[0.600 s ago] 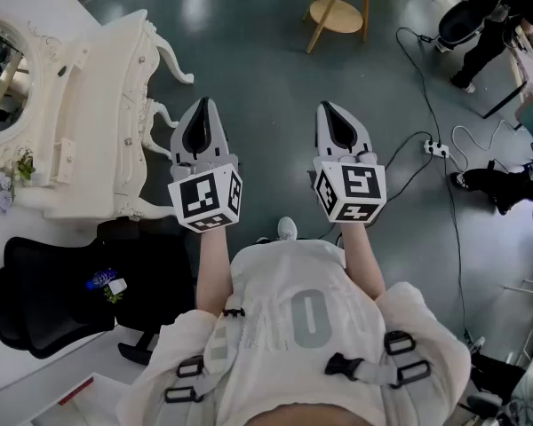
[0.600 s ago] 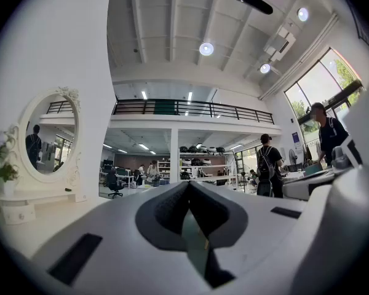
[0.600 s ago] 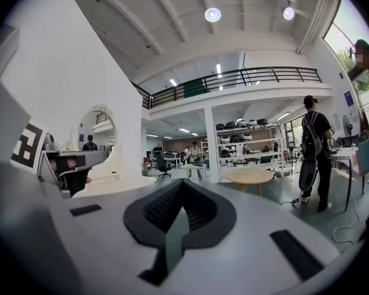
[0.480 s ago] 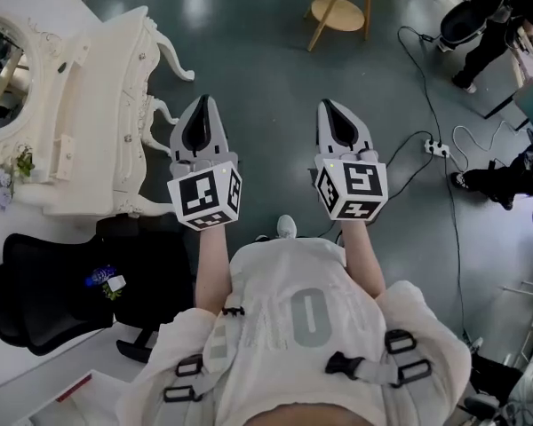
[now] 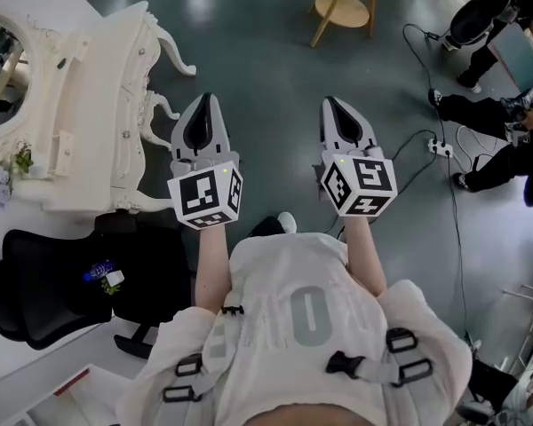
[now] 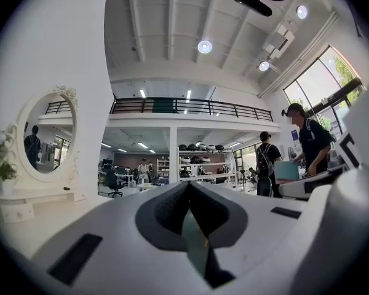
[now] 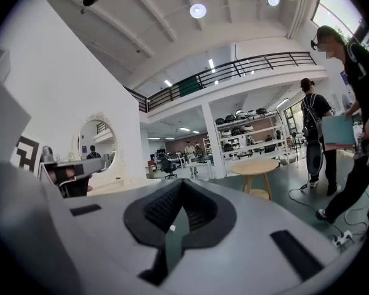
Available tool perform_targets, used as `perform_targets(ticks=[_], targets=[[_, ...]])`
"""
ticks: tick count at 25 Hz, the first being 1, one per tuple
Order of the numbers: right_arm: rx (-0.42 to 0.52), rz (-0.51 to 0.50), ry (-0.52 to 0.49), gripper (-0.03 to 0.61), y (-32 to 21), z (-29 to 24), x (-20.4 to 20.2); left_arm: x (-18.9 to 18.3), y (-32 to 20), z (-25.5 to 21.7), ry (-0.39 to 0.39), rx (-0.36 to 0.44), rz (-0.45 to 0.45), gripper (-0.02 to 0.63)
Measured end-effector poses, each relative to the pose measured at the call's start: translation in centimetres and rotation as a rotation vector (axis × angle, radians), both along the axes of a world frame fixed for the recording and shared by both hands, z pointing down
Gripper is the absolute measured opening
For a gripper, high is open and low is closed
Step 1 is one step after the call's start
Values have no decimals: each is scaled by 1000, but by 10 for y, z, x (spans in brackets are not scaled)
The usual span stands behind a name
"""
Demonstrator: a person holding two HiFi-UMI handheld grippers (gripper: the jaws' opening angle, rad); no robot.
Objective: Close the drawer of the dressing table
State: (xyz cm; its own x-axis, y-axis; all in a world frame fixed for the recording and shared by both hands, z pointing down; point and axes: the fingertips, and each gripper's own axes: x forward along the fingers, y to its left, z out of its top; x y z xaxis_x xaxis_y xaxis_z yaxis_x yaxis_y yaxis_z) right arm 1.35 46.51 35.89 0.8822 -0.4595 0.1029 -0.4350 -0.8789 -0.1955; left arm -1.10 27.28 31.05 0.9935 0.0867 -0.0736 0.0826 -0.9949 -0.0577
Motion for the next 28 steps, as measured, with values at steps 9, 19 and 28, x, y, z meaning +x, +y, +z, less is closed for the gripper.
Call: perform_targets(ticks=[9,19,28], targets=[[-41,-55,14,6,-20,7,3,2,-15,4,-5,-13,-28,18],[-53,-87,55,6,-41,0,37,45,-11,3,21,17,24,18],[-15,-128,53,6,-62,5,83,99,-32,12,10,20,21,18]])
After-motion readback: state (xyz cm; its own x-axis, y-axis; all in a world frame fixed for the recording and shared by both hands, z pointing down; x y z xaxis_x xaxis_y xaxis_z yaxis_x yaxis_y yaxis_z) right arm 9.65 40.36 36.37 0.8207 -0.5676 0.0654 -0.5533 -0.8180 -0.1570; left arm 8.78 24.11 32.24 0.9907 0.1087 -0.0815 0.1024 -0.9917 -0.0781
